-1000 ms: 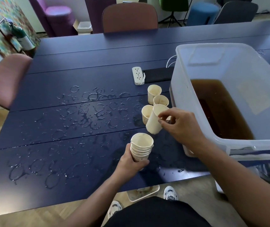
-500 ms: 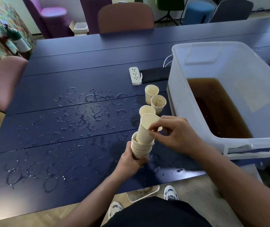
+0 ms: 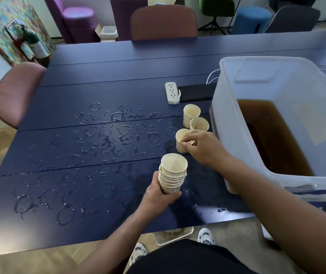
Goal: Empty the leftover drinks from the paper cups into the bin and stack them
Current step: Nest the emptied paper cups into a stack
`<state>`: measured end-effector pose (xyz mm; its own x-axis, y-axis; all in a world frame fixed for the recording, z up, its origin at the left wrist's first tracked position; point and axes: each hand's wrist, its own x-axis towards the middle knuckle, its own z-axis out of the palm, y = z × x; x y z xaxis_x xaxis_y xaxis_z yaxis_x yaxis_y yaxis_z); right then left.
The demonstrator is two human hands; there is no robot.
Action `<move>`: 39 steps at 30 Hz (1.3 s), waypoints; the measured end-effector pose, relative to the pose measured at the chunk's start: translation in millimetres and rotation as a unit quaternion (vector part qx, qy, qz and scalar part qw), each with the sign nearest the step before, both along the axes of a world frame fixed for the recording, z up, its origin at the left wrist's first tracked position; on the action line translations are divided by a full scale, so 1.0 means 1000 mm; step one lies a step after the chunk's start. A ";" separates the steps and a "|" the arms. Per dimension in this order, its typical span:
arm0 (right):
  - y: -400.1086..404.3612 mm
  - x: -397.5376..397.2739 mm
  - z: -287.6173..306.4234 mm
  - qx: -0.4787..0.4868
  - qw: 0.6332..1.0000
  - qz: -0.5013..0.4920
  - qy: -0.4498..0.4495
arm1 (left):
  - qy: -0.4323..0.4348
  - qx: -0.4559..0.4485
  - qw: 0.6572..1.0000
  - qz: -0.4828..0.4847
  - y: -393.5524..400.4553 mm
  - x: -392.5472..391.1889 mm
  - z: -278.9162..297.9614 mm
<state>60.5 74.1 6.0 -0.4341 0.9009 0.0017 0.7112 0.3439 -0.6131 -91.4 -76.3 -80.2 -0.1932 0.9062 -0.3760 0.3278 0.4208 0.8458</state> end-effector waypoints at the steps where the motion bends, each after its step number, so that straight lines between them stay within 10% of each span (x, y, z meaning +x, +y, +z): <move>1: 0.007 -0.002 -0.009 -0.014 0.998 0.015 -0.057 | 0.000 0.000 1.000 0.000 -0.001 0.000 0.000; 7: 0.022 -0.008 -0.050 -0.072 0.966 0.069 -0.240 | -0.002 0.001 1.000 0.005 -0.005 -0.006 0.000; 20: -0.011 -0.002 0.035 0.096 0.985 -0.065 0.128 | -0.017 -0.011 1.000 0.016 0.001 -0.006 -0.008; 35: -0.048 0.013 0.035 0.027 0.993 0.113 0.031 | -0.081 0.016 0.996 0.031 0.031 0.009 -0.005; 39: -0.039 0.008 0.037 0.023 0.991 0.015 0.133 | -0.059 0.024 0.998 0.022 0.030 0.006 -0.003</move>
<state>68.5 35.4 42.9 -0.4392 0.8840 0.1604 0.5156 0.3942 -0.7607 -85.6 -46.5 -83.4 -0.1893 0.9155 -0.3550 0.2064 0.3906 0.8971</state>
